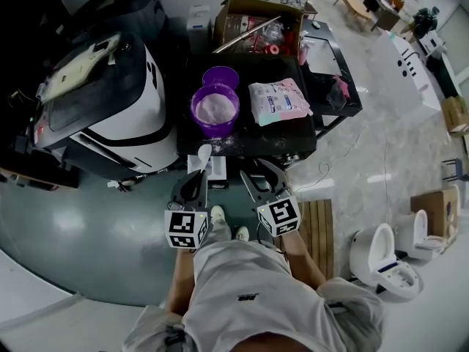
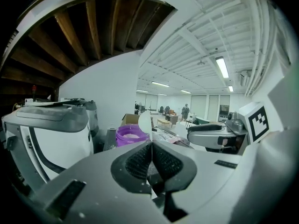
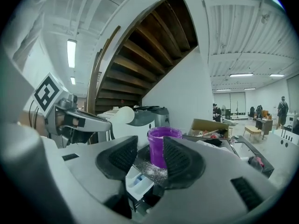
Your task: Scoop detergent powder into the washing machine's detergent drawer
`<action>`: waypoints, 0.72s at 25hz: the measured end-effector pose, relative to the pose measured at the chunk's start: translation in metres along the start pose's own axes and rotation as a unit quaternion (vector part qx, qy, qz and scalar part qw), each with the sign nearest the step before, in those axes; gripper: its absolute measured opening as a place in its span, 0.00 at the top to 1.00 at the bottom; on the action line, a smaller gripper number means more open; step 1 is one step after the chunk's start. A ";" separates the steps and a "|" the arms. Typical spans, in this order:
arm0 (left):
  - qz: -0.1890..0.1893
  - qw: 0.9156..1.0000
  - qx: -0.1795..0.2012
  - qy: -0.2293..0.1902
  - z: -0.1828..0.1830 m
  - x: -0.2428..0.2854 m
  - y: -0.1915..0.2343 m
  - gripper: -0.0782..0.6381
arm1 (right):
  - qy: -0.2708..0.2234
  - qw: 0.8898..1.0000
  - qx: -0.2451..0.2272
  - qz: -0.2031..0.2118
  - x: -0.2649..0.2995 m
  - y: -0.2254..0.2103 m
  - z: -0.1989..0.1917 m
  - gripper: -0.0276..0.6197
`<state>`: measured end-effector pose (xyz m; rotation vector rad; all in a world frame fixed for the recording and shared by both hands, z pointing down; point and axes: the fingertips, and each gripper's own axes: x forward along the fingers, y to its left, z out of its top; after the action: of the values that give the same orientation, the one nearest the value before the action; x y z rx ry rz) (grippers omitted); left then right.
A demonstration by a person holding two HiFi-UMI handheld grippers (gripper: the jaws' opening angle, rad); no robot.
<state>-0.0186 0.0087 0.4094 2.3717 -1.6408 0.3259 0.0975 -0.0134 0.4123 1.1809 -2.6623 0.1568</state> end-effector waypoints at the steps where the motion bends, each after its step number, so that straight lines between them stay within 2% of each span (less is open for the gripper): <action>1: -0.004 1.000 0.001 -0.001 0.003 0.005 0.005 0.87 | -0.001 1.000 0.000 -0.003 0.006 -0.002 0.003 0.70; 18: -0.068 0.998 0.004 -0.001 0.025 0.080 0.081 0.87 | 0.019 0.998 0.005 -0.062 0.091 -0.022 0.016 0.70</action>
<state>-0.0657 -0.0970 0.4167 2.4742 -1.4726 0.3053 0.0520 -0.0963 0.4191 1.3284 -2.5492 0.1686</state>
